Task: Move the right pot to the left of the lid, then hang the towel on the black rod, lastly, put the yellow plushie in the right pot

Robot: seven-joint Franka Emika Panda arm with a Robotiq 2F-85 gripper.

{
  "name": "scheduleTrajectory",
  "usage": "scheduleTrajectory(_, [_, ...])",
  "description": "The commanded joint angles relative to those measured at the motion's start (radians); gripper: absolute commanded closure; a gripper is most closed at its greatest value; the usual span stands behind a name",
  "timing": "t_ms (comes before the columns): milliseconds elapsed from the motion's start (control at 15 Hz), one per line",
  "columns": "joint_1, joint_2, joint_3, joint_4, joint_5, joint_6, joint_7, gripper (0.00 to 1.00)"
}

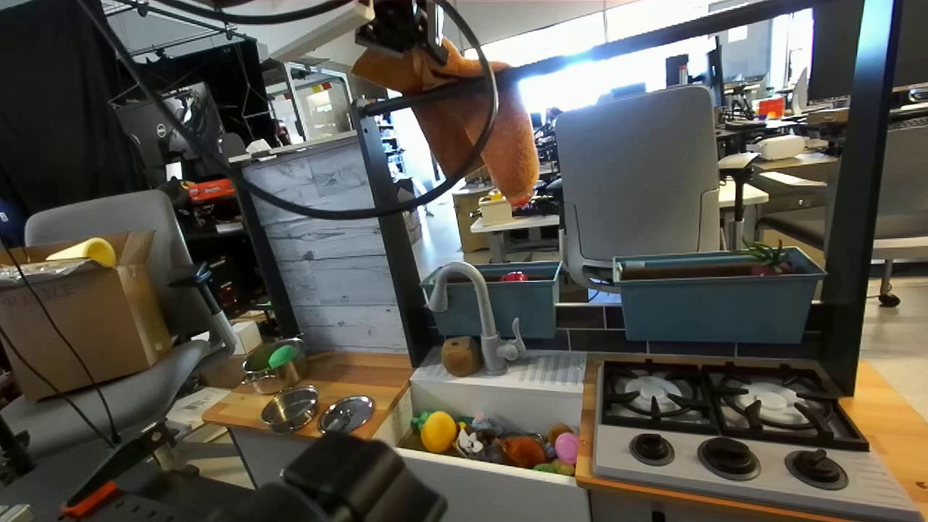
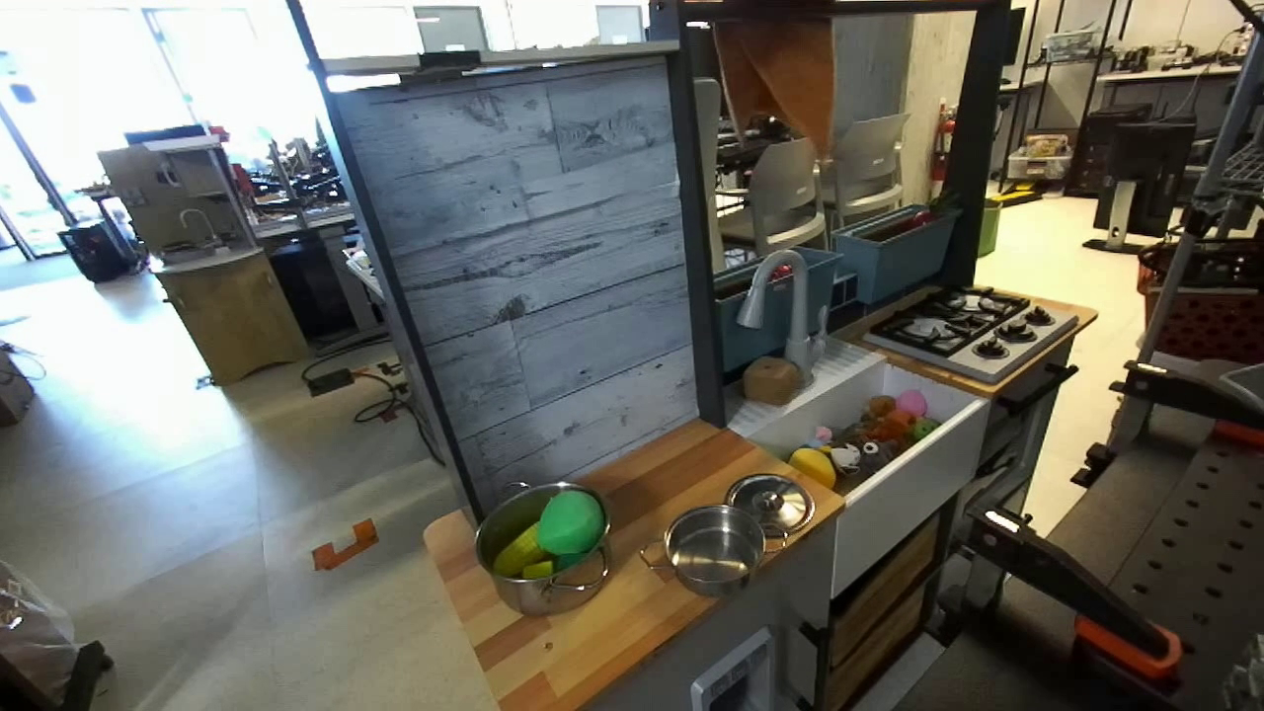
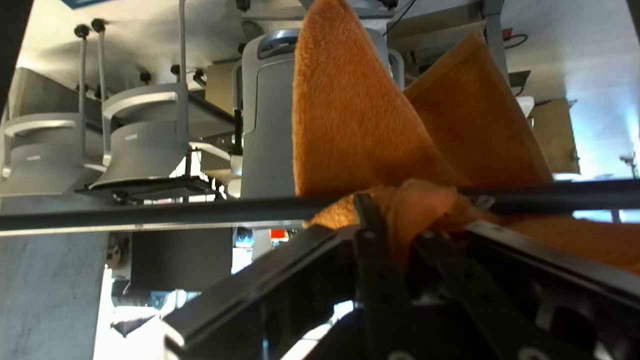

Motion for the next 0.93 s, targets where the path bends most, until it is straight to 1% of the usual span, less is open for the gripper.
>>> scheduleTrajectory(0, [0.069, -0.05, -0.054, -0.092, -0.064, 0.024, -0.02, 0.96])
scheduleTrajectory(200, [0.08, -0.053, -0.048, -0.129, -0.089, -0.003, -0.016, 1.0])
scheduleTrajectory(267, [0.077, -0.06, -0.037, -0.14, -0.097, -0.009, -0.009, 0.99])
scheduleTrajectory(333, [0.075, -0.062, -0.029, -0.147, -0.102, -0.017, -0.005, 0.71])
scheduleTrajectory(400, [0.071, -0.066, -0.022, -0.153, -0.109, -0.021, -0.004, 0.71])
scheduleTrajectory(867, [0.061, -0.084, -0.001, -0.165, -0.145, -0.048, 0.008, 0.21])
